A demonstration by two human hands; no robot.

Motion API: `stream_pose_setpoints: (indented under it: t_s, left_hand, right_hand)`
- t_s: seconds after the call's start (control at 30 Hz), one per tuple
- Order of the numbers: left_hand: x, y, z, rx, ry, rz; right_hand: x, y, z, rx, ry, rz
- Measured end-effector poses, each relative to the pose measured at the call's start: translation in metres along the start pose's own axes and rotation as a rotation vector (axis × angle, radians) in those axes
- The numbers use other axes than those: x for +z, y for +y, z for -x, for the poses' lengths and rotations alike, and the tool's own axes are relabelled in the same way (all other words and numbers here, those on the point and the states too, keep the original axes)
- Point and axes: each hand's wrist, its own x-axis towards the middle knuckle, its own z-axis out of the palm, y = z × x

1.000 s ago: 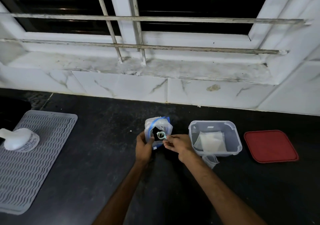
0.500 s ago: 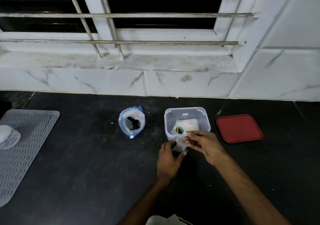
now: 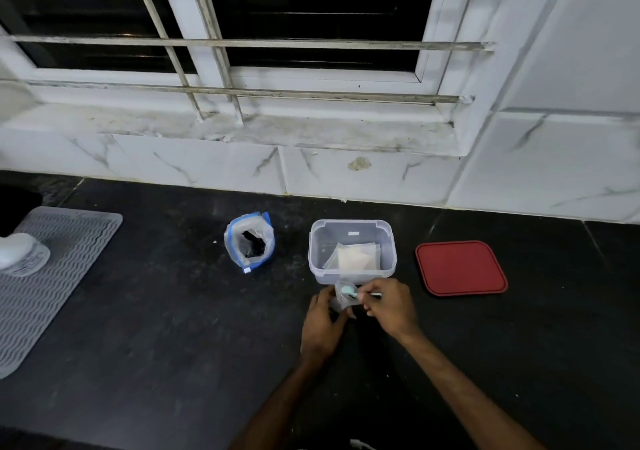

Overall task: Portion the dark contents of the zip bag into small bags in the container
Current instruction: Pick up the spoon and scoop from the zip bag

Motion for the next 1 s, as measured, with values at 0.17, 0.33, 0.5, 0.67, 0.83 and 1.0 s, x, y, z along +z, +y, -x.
stream_pose_setpoints:
  t_s: [0.17,0.33,0.5,0.67,0.83,1.0]
  left_hand:
    - [0.002,0.001,0.002,-0.025,0.005,0.034]
    - [0.000,0.003,0.000,-0.027,0.006,0.037]
    - [-0.001,0.004,0.000,-0.034,0.000,0.067]
    - [-0.007,0.005,0.001,-0.027,-0.014,0.106]
    - [-0.018,0.013,-0.003,0.004,-0.036,0.213]
    - [-0.026,0.021,-0.010,-0.007,-0.110,0.210]
  right_hand:
    - [0.006,0.002,0.003,-0.141,0.020,0.213]
    - [0.005,0.005,0.007,-0.153,0.101,0.221]
    - [0.013,0.012,0.006,-0.121,0.086,0.094]
    - [0.017,0.008,0.009,0.090,0.111,-0.268]
    - [0.011,0.010,0.013,0.189,0.104,-0.509]
    - [0.008,0.027,0.014,0.339,0.243,-0.664]
